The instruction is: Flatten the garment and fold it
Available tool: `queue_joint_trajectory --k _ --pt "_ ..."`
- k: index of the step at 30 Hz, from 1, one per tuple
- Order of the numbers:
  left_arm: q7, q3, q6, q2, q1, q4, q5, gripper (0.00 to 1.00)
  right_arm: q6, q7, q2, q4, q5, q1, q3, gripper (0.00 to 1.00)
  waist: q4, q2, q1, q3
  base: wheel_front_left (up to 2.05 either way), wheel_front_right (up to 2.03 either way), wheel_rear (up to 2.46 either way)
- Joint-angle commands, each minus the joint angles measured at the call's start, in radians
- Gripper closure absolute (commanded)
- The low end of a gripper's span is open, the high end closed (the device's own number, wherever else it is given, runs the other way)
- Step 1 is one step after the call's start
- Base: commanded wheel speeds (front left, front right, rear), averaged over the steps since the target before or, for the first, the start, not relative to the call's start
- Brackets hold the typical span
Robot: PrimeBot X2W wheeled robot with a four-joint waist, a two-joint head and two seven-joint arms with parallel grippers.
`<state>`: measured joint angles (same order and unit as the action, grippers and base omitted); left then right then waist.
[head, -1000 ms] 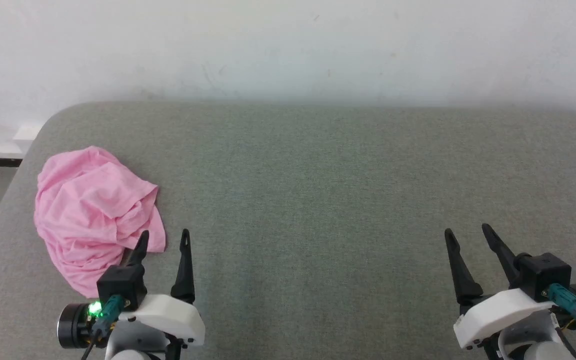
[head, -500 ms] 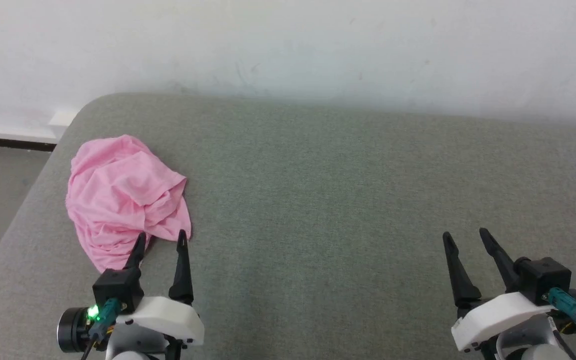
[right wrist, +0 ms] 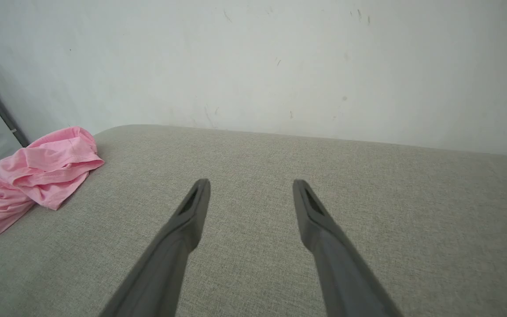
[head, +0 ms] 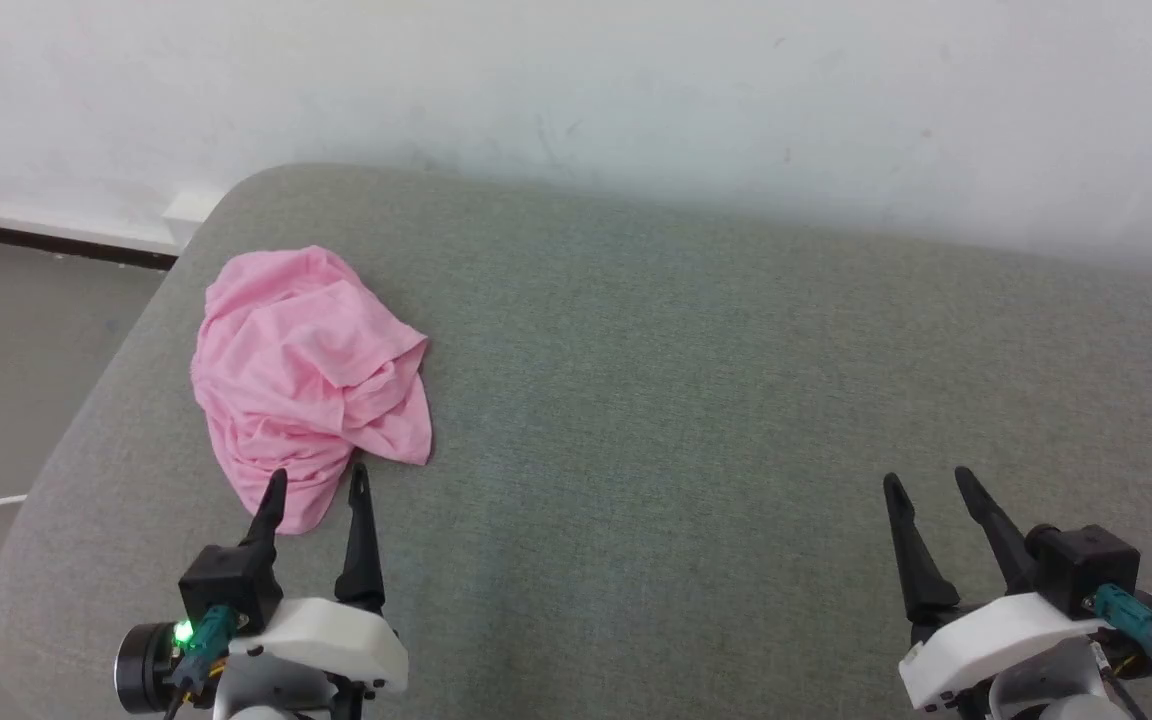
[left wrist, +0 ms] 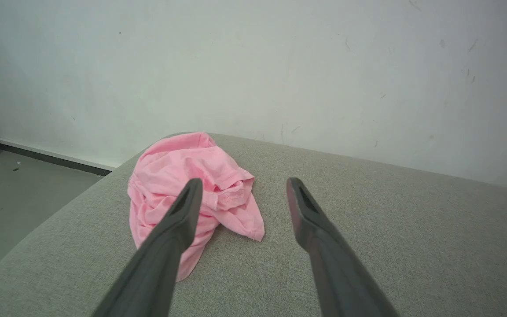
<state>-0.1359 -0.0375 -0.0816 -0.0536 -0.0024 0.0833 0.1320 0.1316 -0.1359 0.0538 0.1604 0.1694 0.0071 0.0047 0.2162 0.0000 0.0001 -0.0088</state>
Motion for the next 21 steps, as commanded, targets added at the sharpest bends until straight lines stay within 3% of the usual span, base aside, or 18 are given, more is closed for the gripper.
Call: queue_joint_trajectory --k 1,21 --pt "-0.012 -0.003 -0.008 0.002 0.013 0.005 0.012 0.00 -0.001 -0.012 -0.002 0.009 0.013 -0.006 0.002 0.00 0.014 0.0000 -0.0001 0.000 0.00 0.00 0.00" --pt "-0.054 -0.007 -0.039 0.002 0.025 0.022 0.050 0.00 -0.001 -0.054 -0.003 0.057 0.059 -0.005 0.012 0.00 0.107 0.0000 -0.0001 -0.006 0.00 0.00 0.00"
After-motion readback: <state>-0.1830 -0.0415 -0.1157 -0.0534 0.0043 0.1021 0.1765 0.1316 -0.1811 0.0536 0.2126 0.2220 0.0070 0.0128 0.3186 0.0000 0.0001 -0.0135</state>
